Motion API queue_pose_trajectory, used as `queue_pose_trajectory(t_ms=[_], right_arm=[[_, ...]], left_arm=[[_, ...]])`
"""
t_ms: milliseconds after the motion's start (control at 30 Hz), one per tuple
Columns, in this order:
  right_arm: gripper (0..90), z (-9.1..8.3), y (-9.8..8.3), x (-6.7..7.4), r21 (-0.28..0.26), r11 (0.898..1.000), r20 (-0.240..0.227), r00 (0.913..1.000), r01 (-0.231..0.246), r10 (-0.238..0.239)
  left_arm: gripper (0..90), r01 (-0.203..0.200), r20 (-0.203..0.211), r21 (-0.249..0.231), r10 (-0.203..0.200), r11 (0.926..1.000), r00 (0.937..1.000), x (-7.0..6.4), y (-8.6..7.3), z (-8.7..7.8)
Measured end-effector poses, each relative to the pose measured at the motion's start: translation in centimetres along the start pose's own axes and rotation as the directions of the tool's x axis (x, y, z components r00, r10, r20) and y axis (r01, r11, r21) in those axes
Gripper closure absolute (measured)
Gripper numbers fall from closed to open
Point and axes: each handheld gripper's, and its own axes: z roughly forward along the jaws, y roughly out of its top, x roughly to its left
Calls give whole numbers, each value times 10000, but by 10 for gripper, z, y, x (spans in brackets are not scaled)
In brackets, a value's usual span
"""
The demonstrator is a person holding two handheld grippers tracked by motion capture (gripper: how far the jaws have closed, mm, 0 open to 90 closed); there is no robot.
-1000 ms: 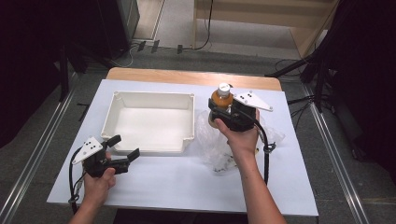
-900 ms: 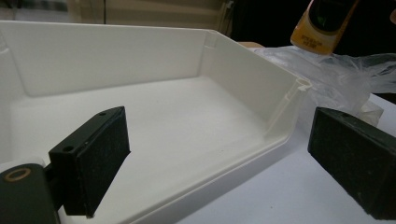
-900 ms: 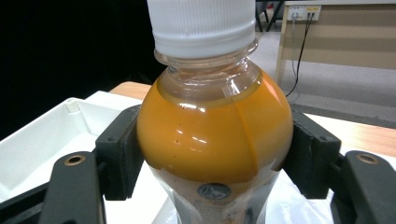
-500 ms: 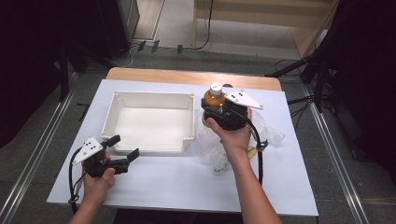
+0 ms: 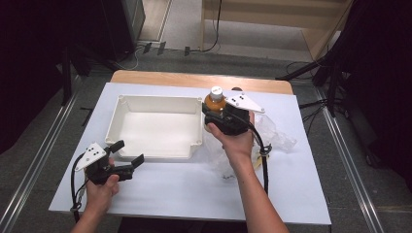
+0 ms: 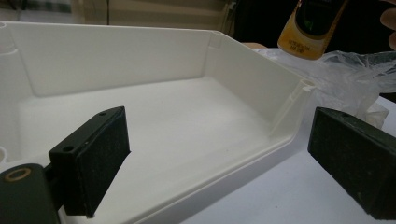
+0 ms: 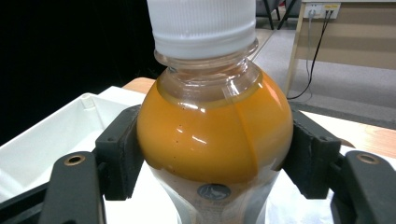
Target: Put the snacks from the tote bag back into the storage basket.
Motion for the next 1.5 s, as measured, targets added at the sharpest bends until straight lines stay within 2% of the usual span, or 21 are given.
queue_pose_trajectory(t_ms=[1033, 1500], right_arm=[[308, 16, 2, 22, 63, 9999, -260, 9996, 89, -87], [308, 24, 1, 30, 121, 9998, -372, 9992, 125, -120]], left_arm=[[53, -113, 67, 24, 112, 9999, 9999, -4, -1, 0], [53, -50, -48, -60, 50, 10000, 10000, -3, -1, -1]])
